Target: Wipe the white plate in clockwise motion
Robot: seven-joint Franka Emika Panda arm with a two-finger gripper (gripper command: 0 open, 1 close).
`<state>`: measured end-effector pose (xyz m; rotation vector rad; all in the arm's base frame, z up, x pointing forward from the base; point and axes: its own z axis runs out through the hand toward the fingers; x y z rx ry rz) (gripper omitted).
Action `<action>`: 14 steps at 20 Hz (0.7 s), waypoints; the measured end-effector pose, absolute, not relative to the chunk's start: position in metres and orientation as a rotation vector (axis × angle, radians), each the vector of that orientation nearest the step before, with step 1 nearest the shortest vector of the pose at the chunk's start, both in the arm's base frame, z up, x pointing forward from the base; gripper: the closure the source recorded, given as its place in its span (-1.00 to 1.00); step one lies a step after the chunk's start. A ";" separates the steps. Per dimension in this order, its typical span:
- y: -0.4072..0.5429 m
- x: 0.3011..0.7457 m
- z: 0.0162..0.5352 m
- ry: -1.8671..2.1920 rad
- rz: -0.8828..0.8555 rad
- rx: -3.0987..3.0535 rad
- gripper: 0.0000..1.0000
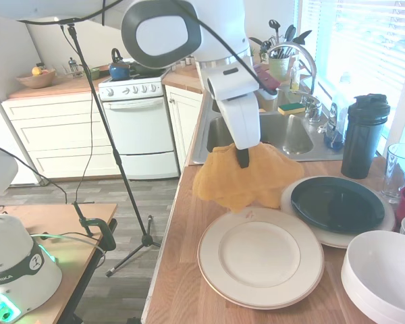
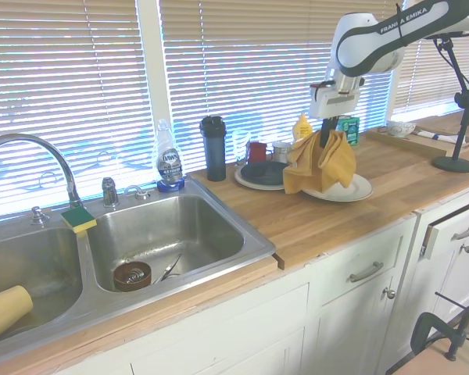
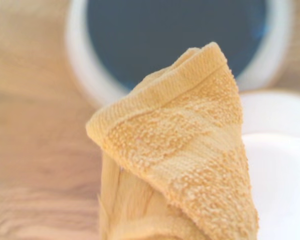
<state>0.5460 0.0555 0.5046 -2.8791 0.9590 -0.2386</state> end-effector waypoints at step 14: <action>-0.010 0.539 0.447 1.085 -0.115 -2.877 1.00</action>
